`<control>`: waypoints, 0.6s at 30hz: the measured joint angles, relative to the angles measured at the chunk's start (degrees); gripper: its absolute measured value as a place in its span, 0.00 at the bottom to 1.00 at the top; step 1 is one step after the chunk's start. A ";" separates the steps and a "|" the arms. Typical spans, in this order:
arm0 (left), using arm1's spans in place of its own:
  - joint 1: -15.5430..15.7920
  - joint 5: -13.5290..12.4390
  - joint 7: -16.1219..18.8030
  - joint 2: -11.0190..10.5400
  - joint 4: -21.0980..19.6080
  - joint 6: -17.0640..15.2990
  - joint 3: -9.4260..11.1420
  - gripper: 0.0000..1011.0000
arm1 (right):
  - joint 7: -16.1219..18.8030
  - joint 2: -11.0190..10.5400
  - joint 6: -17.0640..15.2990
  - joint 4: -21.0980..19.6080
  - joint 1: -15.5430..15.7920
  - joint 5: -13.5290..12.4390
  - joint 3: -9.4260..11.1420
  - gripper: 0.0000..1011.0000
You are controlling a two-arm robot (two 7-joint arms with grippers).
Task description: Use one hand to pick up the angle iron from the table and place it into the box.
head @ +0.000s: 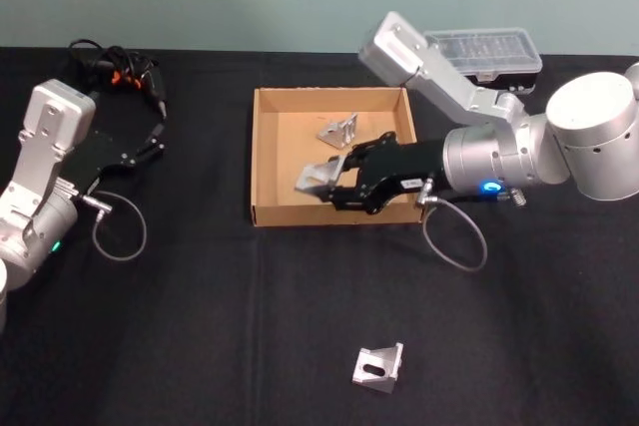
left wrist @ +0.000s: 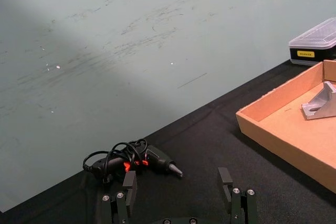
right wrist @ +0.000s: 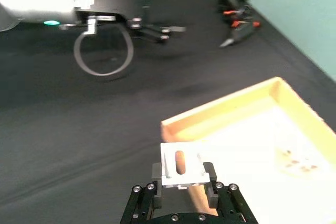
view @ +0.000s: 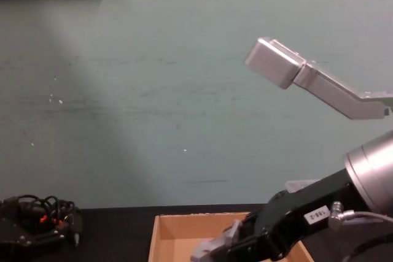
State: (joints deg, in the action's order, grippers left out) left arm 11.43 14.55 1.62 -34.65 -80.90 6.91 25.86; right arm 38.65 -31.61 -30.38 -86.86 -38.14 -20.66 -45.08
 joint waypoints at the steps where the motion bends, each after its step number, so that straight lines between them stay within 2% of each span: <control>1: 0.00 0.00 0.00 0.00 0.00 0.00 0.00 0.99 | -0.45 0.05 0.01 0.17 0.09 0.00 0.23 0.45; 4: 0.00 0.00 0.00 0.00 0.00 0.00 0.00 0.99 | -2.94 0.67 0.07 1.59 0.58 0.44 1.40 0.45; 6: 0.00 0.00 0.00 0.00 0.00 0.00 0.00 0.99 | -3.42 0.85 0.11 1.90 0.66 0.64 1.57 0.45; 9: 0.00 0.00 0.00 0.00 0.00 0.00 0.00 0.99 | -5.34 2.16 0.37 4.04 0.95 1.61 2.33 0.45; 18: 0.00 0.00 0.00 0.00 0.00 0.00 0.00 0.99 | -7.39 5.38 0.95 9.07 0.63 3.73 2.91 0.45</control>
State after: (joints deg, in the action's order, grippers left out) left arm 11.43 14.55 1.62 -34.64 -80.90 6.91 25.86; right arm 31.26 -26.22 -29.43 -77.80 -37.51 -16.92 -42.18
